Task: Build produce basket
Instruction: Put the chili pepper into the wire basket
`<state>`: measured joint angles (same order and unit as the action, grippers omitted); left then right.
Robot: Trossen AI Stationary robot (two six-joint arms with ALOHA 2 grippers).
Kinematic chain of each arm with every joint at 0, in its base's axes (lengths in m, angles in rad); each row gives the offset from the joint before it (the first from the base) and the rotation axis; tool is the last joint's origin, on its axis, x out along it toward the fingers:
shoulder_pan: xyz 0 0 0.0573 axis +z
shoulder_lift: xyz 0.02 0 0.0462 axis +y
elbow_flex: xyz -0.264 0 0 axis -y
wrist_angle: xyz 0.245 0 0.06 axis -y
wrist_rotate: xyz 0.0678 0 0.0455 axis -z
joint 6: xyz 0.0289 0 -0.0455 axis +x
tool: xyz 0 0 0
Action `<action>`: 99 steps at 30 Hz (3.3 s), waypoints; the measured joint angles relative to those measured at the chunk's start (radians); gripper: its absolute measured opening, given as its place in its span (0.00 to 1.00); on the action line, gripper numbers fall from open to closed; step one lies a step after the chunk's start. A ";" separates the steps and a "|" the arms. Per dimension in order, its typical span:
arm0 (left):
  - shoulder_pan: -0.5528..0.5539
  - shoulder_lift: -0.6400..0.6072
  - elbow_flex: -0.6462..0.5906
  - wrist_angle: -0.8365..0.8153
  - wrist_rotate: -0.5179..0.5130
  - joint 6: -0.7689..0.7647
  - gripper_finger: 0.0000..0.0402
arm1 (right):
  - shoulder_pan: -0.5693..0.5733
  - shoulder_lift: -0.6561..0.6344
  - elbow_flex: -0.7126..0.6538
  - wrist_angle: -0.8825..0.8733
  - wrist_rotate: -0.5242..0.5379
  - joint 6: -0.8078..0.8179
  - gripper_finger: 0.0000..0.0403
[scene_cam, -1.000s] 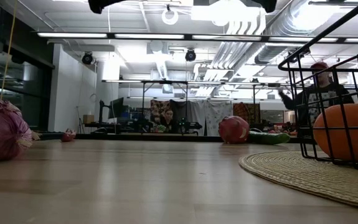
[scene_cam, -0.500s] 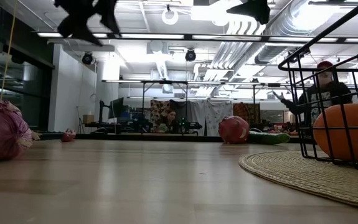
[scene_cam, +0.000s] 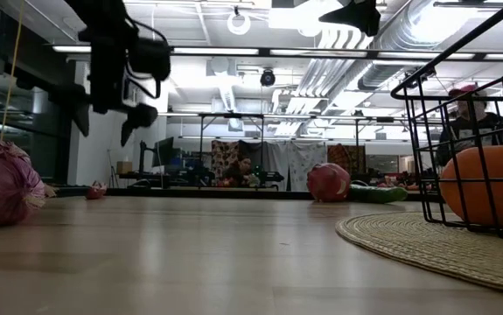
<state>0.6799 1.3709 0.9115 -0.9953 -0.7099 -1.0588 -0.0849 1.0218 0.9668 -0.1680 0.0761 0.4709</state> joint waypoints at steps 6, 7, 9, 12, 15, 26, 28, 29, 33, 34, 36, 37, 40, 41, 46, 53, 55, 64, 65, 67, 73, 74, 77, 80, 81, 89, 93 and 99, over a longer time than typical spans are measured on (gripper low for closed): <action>0.037 0.119 0.000 -0.001 -0.044 -0.124 0.89 | 0.000 0.000 0.000 -0.025 -0.009 0.005 0.97; 0.045 0.134 -0.003 0.007 -0.049 -0.154 0.89 | 0.000 0.000 0.000 -0.027 -0.009 0.015 0.97; 0.059 0.152 -0.025 0.064 -0.037 -0.191 0.89 | 0.000 0.000 0.000 -0.032 -0.010 0.029 0.97; 0.085 0.159 -0.100 0.190 0.026 -0.183 0.89 | 0.000 0.000 0.000 -0.035 -0.011 0.029 0.97; 0.116 0.157 -0.172 0.287 0.071 -0.199 0.89 | 0.000 0.000 0.000 -0.035 -0.016 0.029 0.97; 0.213 0.207 -0.229 0.502 0.078 -0.140 0.89 | 0.000 0.000 0.000 -0.035 -0.016 0.044 0.97; 0.207 0.210 -0.229 0.505 0.059 -0.156 0.89 | 0.000 0.000 0.000 -0.035 -0.016 0.073 0.97; 0.203 0.215 -0.227 0.509 0.054 -0.159 0.89 | 0.000 0.000 0.000 -0.035 -0.016 0.079 0.97; 0.188 0.239 -0.228 0.508 0.037 -0.161 0.87 | 0.000 0.000 0.000 -0.035 -0.016 0.110 0.97; 0.185 0.250 -0.227 0.508 0.036 -0.161 0.85 | 0.001 0.000 0.000 -0.035 -0.016 0.116 0.97; 0.181 0.277 -0.228 0.510 0.051 -0.161 0.82 | 0.001 0.000 0.000 -0.035 -0.016 0.137 0.97; 0.180 0.290 -0.226 0.517 0.051 -0.163 0.80 | 0.001 0.000 0.000 -0.035 -0.016 0.149 0.97; 0.181 0.293 -0.225 0.531 0.069 -0.196 0.71 | 0.001 0.000 0.000 -0.035 -0.016 0.176 0.97; 0.180 0.294 -0.225 0.532 0.070 -0.210 0.67 | 0.001 0.000 0.000 -0.035 -0.016 0.181 0.97; 0.173 0.299 -0.224 0.534 0.082 -0.259 0.51 | 0.001 0.000 0.000 -0.034 -0.016 0.187 0.97; 0.131 0.293 -0.226 0.515 0.090 -0.237 0.33 | 0.001 0.000 0.000 -0.034 -0.019 0.186 0.97; 0.114 0.276 -0.228 0.509 0.106 -0.201 0.31 | 0.001 0.000 0.000 -0.035 -0.031 0.185 0.97; -0.040 0.065 -0.230 0.523 0.092 0.015 0.29 | 0.001 0.000 0.000 -0.034 -0.034 0.175 0.97; -0.074 0.034 -0.230 0.524 0.083 0.023 0.29 | 0.001 0.000 0.000 -0.031 -0.034 0.160 0.97; -0.149 -0.029 -0.230 0.538 0.050 0.048 0.29 | 0.001 0.000 0.000 -0.020 -0.032 0.137 0.97; -0.414 -0.211 -0.230 0.803 0.035 0.356 0.29 | 0.001 0.000 0.000 0.035 -0.024 0.104 0.97; -0.454 -0.236 -0.230 0.864 0.066 0.422 0.29 | 0.001 0.000 0.000 0.044 -0.024 0.094 0.97; -0.555 -0.307 -0.229 1.059 0.214 0.635 0.29 | 0.001 0.000 0.000 0.070 -0.024 0.059 0.97; -0.621 -0.360 -0.228 1.229 0.386 0.785 0.29 | 0.001 0.000 0.000 0.083 -0.028 0.020 0.97; -0.635 -0.376 -0.228 1.272 0.429 0.820 0.29 | 0.001 0.000 0.000 0.083 -0.029 0.017 0.97; -0.656 -0.422 -0.227 1.368 0.523 0.876 0.29 | 0.002 0.000 0.000 0.097 -0.114 -0.002 0.97; -0.656 -0.384 -0.227 1.413 0.528 0.856 0.29 | 0.023 0.035 0.000 0.176 -0.148 -0.067 0.97; -0.647 -0.309 -0.218 1.486 0.594 0.878 0.29 | 0.044 0.149 0.000 0.345 -0.160 -0.186 0.97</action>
<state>0.0334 1.0621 0.6933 0.4903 -0.1155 -0.1807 -0.0410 1.1709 0.9672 0.1774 -0.0841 0.2846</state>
